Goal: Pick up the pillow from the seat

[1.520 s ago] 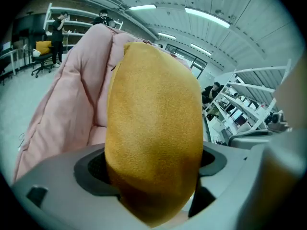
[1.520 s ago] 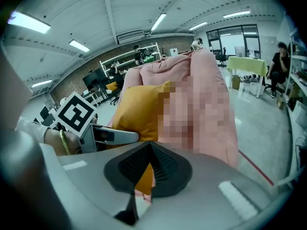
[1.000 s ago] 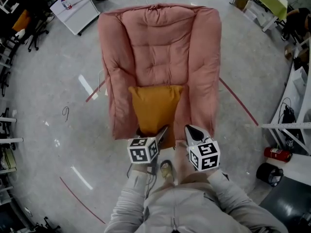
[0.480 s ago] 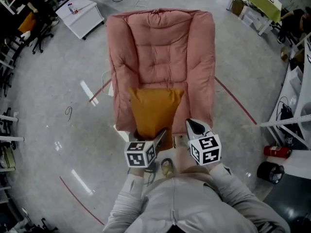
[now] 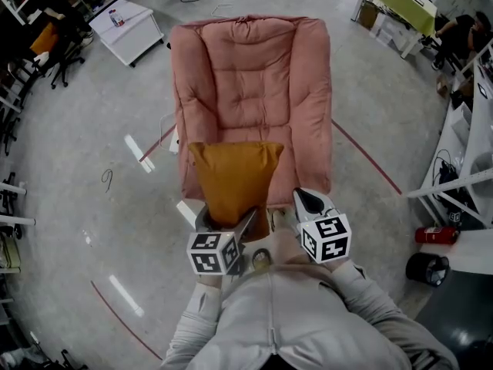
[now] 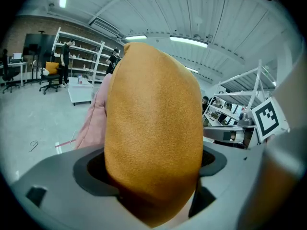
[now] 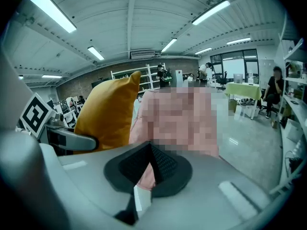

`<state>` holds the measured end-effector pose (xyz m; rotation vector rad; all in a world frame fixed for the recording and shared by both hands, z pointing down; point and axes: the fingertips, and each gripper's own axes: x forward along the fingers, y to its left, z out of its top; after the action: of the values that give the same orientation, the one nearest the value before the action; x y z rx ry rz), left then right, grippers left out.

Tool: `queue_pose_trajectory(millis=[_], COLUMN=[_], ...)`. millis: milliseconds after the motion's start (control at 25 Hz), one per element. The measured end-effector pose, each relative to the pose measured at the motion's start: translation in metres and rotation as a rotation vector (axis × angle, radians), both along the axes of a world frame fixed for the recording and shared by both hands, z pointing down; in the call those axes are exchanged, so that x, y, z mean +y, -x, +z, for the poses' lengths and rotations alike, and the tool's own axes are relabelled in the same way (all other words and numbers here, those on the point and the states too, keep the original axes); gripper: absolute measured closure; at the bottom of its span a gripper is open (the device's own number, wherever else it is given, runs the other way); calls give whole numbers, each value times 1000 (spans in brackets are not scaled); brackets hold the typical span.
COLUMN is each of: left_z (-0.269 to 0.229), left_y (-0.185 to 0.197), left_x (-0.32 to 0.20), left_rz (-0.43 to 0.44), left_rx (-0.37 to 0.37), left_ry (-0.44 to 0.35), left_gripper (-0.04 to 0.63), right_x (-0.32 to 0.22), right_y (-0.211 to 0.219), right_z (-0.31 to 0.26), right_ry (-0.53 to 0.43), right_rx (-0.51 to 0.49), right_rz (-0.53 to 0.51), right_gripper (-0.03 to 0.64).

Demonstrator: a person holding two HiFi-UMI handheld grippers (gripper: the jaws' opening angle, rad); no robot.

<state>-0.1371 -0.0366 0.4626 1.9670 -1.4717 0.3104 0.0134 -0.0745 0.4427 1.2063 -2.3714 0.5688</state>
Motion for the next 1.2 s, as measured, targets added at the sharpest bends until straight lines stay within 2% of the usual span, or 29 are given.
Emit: queue_pose_trajectory(millis=[320, 1200], left_z=[-8, -18], left_y=[8, 11], left_x=[18, 6], left_rz=[-25, -37], left_rx=[7, 11], left_ry=[-25, -55], left_gripper=[121, 121], right_x=[24, 15], right_y=[-2, -4], right_z=[-1, -19], right_ry=[7, -39], right_rx=[-25, -23], right_rz=[11, 33], right_gripper=[618, 618])
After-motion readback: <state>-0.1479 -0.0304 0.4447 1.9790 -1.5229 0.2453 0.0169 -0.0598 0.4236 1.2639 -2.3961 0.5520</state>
